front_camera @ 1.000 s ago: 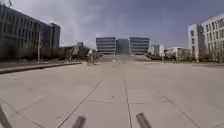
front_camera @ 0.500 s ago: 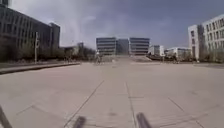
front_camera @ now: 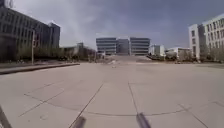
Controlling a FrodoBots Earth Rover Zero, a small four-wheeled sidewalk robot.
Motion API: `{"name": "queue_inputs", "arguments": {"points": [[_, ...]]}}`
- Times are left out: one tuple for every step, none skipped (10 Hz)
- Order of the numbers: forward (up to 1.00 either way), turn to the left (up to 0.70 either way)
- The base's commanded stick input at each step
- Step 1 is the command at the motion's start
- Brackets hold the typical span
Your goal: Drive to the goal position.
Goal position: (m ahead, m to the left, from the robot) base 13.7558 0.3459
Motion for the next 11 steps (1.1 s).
{"name": "queue_inputs", "arguments": {"points": [[1.0,0.0],[1.0,0.0],[1.0,0.0],[1.0,0.0],[1.0,0.0],[1.0,0.0],[1.0,0.0],[1.0,0.0],[1.0,0.0],[1.0,0.0],[1.0,0.0]]}}
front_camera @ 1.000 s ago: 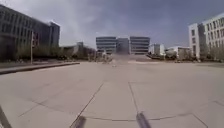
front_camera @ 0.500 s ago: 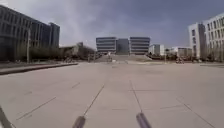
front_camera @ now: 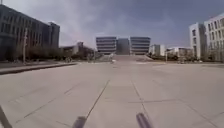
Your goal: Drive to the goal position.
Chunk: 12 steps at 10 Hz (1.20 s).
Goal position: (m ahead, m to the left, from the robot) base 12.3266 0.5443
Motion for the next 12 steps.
{"name": "queue_inputs", "arguments": {"points": [[1.0,0.0],[1.0,0.0],[1.0,0.0],[1.0,0.0],[1.0,0.0],[1.0,0.0],[1.0,0.0],[1.0,0.0],[1.0,0.0],[1.0,0.0],[1.0,0.0],[1.0,0.0]]}}
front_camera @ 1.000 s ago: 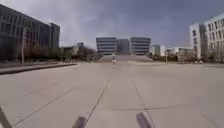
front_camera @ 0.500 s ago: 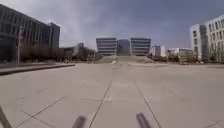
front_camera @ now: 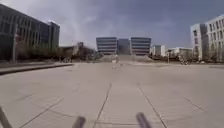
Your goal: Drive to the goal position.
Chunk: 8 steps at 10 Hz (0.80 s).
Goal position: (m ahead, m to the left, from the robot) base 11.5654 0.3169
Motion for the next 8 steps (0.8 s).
{"name": "queue_inputs", "arguments": {"points": [[1.0,0.0],[1.0,0.0],[1.0,0.0],[1.0,0.0],[1.0,0.0],[1.0,0.0],[1.0,0.0],[1.0,0.0]]}}
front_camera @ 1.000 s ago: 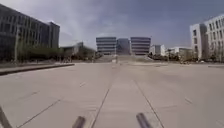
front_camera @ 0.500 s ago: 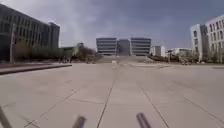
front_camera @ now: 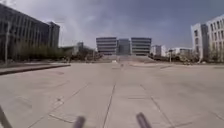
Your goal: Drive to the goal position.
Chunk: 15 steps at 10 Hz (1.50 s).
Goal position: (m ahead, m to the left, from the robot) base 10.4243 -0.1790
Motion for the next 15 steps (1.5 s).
{"name": "queue_inputs", "arguments": {"points": [[1.0,0.0],[1.0,0.0],[1.0,0.0],[1.0,0.0],[1.0,0.0],[1.0,0.0],[1.0,0.0],[1.0,0.0],[1.0,0.0],[1.0,0.0],[1.0,0.0],[1.0,0.0],[1.0,0.0],[1.0,0.0],[1.0,0.0]]}}
